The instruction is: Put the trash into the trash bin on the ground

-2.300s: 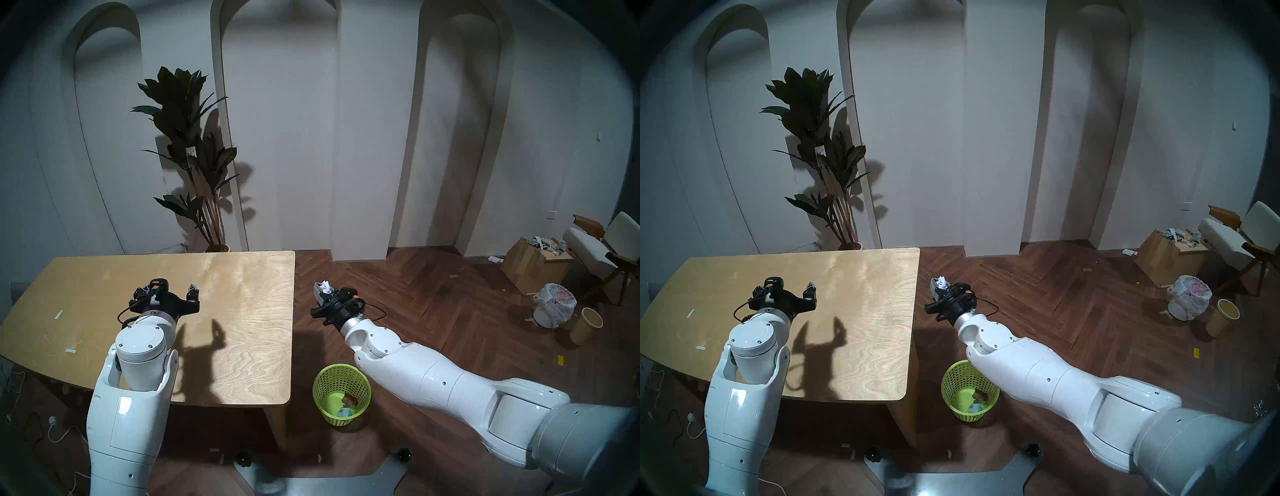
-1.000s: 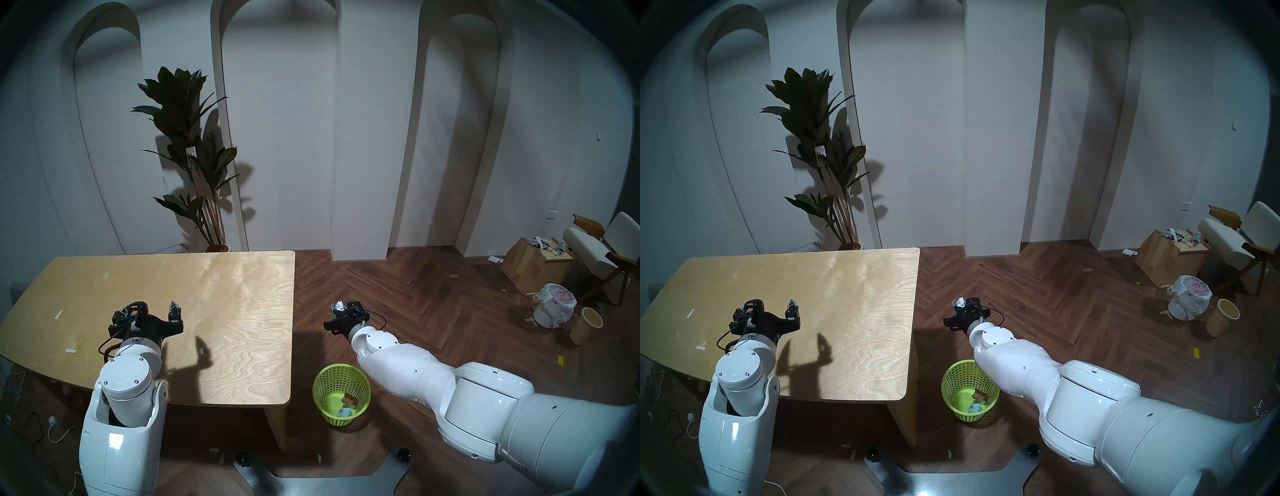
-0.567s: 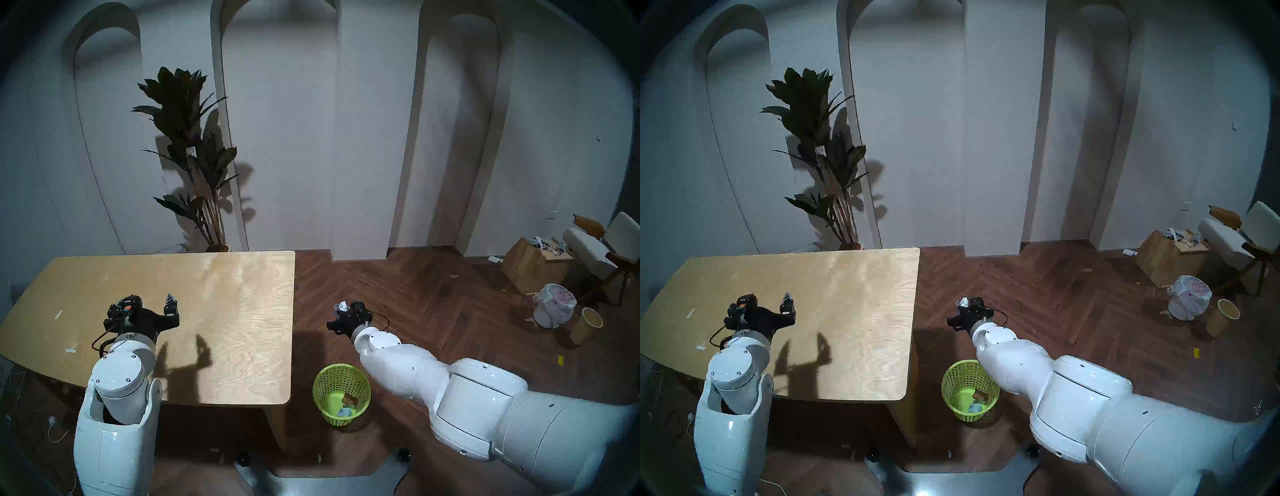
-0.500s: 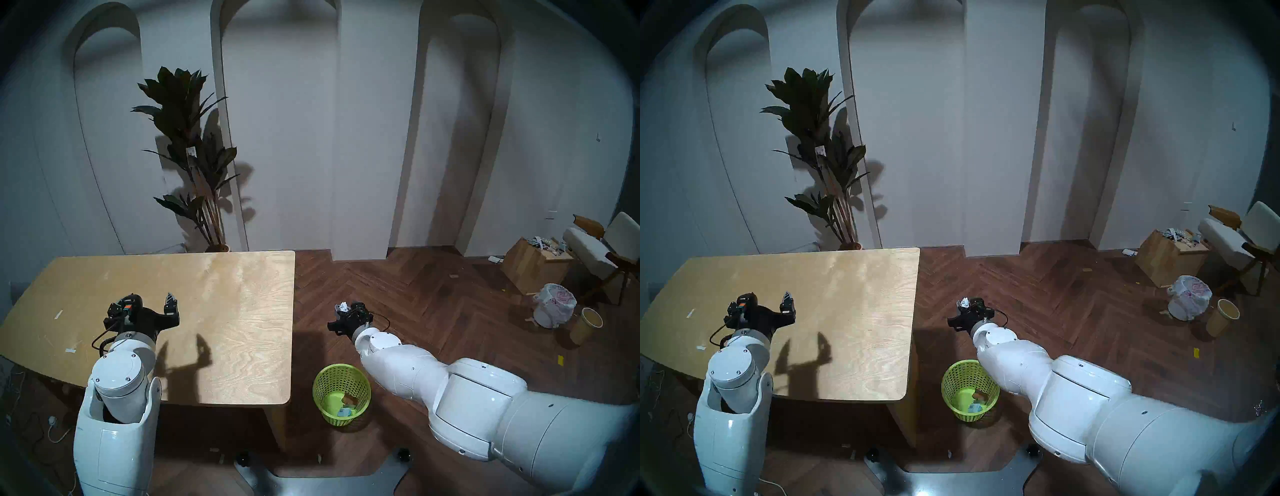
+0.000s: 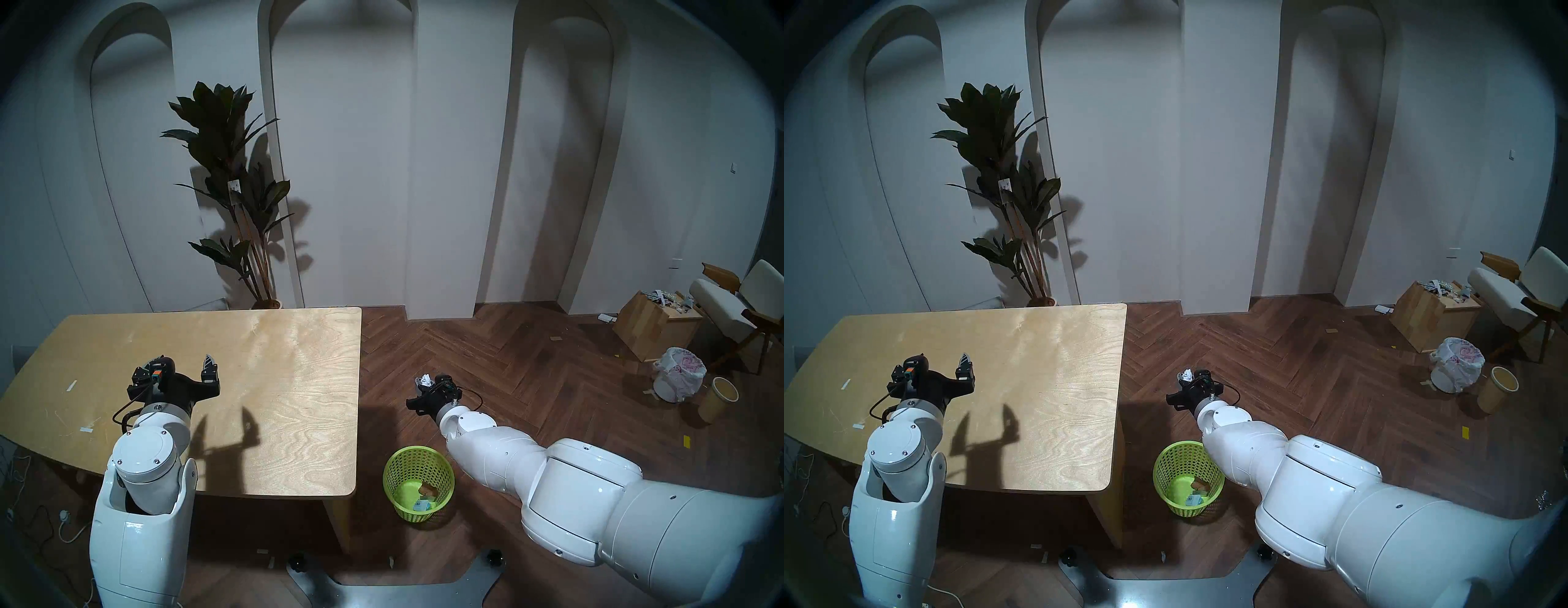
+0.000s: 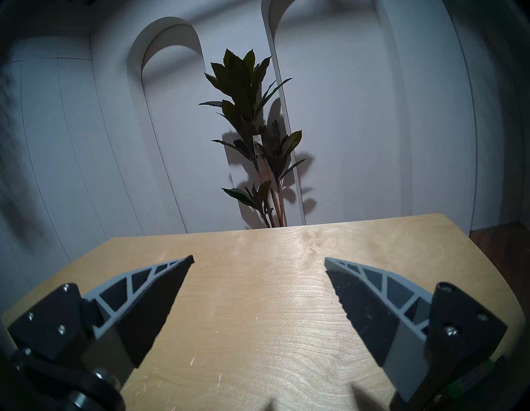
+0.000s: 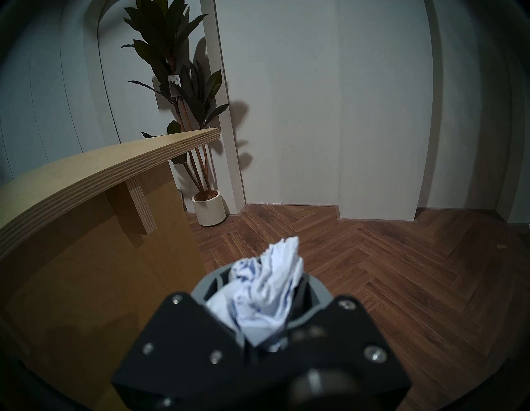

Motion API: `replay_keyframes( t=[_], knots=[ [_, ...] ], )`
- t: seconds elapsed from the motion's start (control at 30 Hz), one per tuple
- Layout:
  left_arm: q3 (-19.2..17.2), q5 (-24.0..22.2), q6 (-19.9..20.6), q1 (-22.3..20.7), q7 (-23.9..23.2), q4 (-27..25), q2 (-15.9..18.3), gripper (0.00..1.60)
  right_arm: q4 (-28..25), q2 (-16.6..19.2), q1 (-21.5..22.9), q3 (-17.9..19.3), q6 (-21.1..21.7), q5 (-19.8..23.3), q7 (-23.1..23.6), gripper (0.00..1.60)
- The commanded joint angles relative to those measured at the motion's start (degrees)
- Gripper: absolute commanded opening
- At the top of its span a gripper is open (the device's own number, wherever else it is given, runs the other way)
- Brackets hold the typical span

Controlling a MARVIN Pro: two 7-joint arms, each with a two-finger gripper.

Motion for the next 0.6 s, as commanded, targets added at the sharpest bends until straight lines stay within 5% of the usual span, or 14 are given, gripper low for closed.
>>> replay_keyframes(
  t=[0.0,0.2,0.33,0.43,0.47,0.5,0.53,0.57],
  knots=[
    [-0.15,0.2,-0.65,-0.85,0.25,-0.88,0.17,1.6,-0.09,-1.15,1.35,-0.07,-0.58,-0.18,-0.52,0.0],
    [-0.17,0.28,-0.69,-0.88,0.22,-0.85,0.12,1.6,0.19,-1.32,1.36,-0.01,-0.41,-0.1,-0.7,0.04],
    [-0.16,0.31,-0.72,-0.89,0.24,-0.84,0.1,1.6,0.2,-1.19,1.09,0.12,-0.52,0.03,-0.72,0.57],
    [-0.15,0.33,-0.74,-0.89,0.27,-0.84,0.1,1.6,0.13,-0.92,0.81,0.3,-0.8,0.21,-0.51,0.74],
    [-0.15,0.33,-0.74,-0.89,0.27,-0.84,0.09,1.6,0.09,-0.8,0.71,0.38,-0.93,0.28,-0.34,0.88],
    [-0.15,0.34,-0.75,-0.9,0.28,-0.84,0.09,1.6,0.07,-0.6,0.54,0.53,-1.1,0.4,-0.12,1.26],
    [-0.15,0.34,-0.76,-0.9,0.28,-0.84,0.09,1.6,0.06,-0.46,0.42,0.62,-1.24,0.49,0.03,1.23],
    [-0.15,0.35,-0.76,-0.9,0.28,-0.84,0.08,1.6,0.06,-0.34,0.34,0.7,-1.36,0.56,0.22,1.41]
  ],
)
